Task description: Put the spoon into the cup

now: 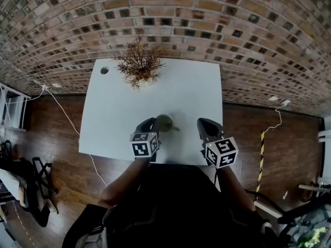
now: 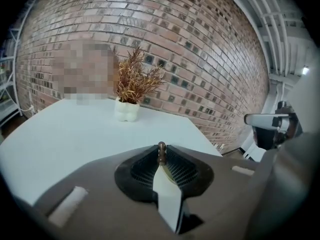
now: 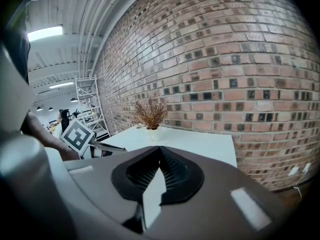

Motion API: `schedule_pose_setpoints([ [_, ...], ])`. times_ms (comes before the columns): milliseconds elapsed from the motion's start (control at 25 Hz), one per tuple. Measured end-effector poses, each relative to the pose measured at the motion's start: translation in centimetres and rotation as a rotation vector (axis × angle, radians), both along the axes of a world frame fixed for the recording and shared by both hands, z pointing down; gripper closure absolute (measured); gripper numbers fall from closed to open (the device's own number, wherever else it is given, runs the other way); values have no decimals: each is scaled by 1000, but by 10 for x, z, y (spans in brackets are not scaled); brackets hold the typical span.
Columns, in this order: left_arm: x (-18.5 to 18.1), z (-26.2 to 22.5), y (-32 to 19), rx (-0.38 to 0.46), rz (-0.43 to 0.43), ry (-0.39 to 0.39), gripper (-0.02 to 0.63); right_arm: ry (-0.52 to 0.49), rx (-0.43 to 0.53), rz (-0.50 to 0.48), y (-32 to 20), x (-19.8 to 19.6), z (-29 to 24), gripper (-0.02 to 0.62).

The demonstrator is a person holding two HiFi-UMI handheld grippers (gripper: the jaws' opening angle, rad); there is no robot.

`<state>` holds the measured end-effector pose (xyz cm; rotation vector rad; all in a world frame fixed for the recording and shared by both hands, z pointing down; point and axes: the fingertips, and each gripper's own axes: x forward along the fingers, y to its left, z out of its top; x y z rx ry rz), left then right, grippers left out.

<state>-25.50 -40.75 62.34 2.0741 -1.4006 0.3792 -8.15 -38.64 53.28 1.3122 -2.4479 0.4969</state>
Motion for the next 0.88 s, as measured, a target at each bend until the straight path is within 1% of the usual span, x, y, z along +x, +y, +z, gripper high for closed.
schedule_pose_setpoints([
  [120, -4, 4, 0, 3, -2, -33, 557, 0, 5, -8, 1, 1, -2, 589],
  [280, -3, 6, 0, 1, 4, -56, 550, -2, 10, -20, 1, 1, -3, 589],
  [480, -7, 3, 2, 3, -7, -67, 477, -7, 22, -35, 1, 0, -8, 589],
  [680, -8, -19, 4, 70, -1, -90, 429, -21, 33, -36, 0, 4, -11, 589],
  [800, -15, -39, 8, 124, -37, -87, 430, -35, 45, -41, 1, 7, -15, 589],
  [880, -19, -53, 9, 162, -68, -73, 444, -46, 59, -42, 1, 10, -20, 589],
])
